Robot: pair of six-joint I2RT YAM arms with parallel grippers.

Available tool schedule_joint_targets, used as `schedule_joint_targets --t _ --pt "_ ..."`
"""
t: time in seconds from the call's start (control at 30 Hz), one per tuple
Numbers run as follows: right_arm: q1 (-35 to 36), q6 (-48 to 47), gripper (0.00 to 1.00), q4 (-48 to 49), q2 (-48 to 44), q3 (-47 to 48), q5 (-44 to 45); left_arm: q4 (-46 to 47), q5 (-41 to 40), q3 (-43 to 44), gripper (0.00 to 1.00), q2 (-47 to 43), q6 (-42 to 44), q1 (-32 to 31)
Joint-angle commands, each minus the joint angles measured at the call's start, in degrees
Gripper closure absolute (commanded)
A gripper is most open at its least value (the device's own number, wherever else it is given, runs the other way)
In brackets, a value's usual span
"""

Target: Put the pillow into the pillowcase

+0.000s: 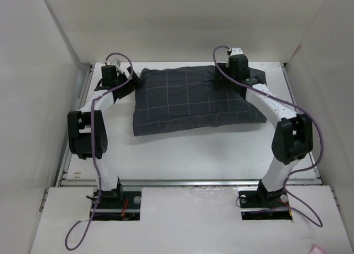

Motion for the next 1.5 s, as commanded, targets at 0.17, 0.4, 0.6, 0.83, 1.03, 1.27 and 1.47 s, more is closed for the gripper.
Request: schedule_joint_targets --t 0.17,0.4,0.6,0.83,1.03,1.27,1.47 --pt "8.6 -10.4 0.07 -1.5 -10.2 10.4 0.3 6.1 -0.9 -7.4 0.00 -18.5 -1.3 2.2" --pt "24.1 -11.3 0.07 -19.1 13.3 43.8 7.1 2.6 -6.2 -8.5 0.03 -18.0 -6.1 9.3" --pt "31.7 -13.4 0.06 -19.1 29.9 63.9 9.3 9.6 3.7 -10.5 0.20 -10.0 -9.3 15.8" --pt "36.5 -19.6 0.03 -1.9 37.7 64.9 10.0 23.0 17.4 -12.5 0.31 -1.2 -10.4 17.1" --pt "37.2 -20.8 0.04 -2.1 40.0 58.6 16.8 27.1 21.0 -13.5 0.34 1.3 -9.2 13.8" --pt "37.2 -20.8 0.41 -6.3 31.2 38.0 30.2 25.1 21.0 -11.9 0.37 3.0 -8.0 10.0" --pt "37.2 -12.0 0.36 -8.1 15.0 19.3 26.9 22.4 18.8 -18.5 0.37 -3.6 -6.6 8.8"
